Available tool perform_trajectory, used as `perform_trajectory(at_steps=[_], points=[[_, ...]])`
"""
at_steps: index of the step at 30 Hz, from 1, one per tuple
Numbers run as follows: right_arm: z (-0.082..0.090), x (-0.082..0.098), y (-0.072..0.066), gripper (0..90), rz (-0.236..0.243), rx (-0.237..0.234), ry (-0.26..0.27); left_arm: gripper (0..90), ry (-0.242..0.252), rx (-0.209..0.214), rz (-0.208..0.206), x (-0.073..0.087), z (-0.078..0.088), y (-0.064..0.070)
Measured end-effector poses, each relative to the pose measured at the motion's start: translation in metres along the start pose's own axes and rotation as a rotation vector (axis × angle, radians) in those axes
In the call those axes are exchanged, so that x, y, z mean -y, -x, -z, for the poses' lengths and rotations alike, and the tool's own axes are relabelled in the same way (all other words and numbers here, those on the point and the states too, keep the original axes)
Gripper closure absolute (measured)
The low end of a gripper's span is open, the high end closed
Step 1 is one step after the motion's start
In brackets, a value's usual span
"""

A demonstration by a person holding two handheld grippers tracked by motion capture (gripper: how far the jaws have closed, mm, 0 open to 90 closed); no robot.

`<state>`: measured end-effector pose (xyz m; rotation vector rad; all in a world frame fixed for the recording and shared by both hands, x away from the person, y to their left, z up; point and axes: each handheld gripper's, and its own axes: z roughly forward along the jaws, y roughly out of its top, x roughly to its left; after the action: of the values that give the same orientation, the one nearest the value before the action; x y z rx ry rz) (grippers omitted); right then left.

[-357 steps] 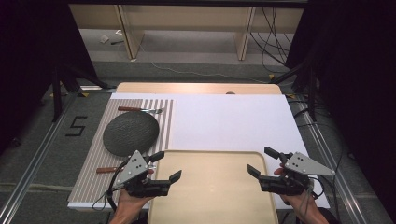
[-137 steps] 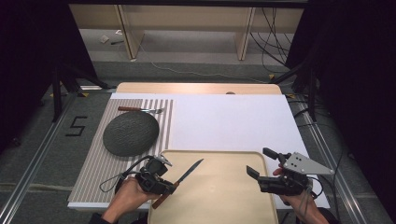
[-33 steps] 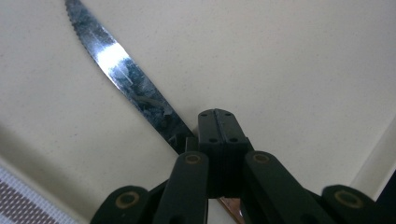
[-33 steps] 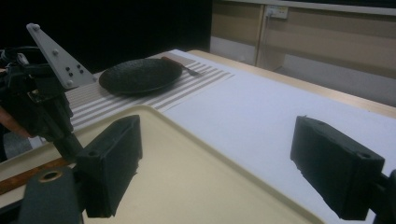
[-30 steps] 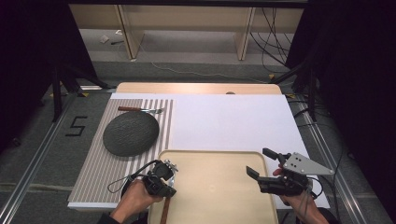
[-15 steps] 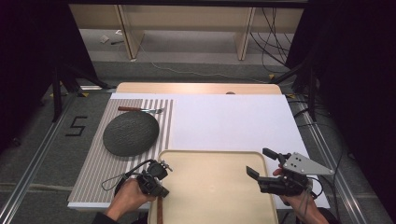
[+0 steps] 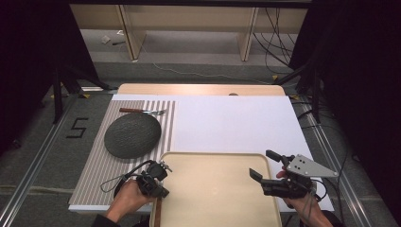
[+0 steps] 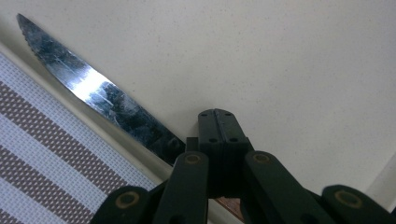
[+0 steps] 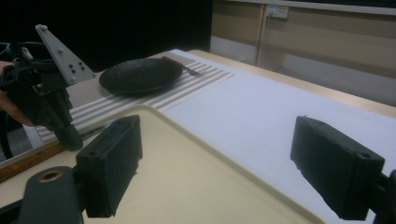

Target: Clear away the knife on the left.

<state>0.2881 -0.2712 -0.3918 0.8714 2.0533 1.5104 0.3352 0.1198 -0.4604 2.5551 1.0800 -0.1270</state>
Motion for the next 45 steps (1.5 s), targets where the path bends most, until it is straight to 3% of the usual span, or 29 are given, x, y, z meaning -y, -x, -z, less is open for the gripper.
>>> perform_trajectory(at_steps=[6, 11, 19, 38, 45], points=[[0.000, 0.000, 0.000, 17.6, 0.001, 0.000, 0.001, 83.0, 0.049, 0.039, -0.014, -0.001, 0.003, 0.003], [0.000, 0.000, 0.000, 17.6, 0.001, 0.000, 0.000, 64.4, 0.099, 0.068, -0.020, -0.003, 0.005, 0.006], [0.000, 0.000, 0.000, 17.6, 0.000, 0.001, 0.000, 45.5, 0.139, 0.077, -0.003, -0.004, 0.007, 0.007], [0.000, 0.000, 0.000, 17.6, 0.001, -0.001, 0.001, 18.1, 0.202, 0.082, -0.004, -0.007, 0.008, 0.013], [0.000, 0.000, 0.000, 17.6, 0.001, -0.001, 0.001, 15.3, 0.238, 0.092, -0.010, -0.008, 0.011, 0.016]])
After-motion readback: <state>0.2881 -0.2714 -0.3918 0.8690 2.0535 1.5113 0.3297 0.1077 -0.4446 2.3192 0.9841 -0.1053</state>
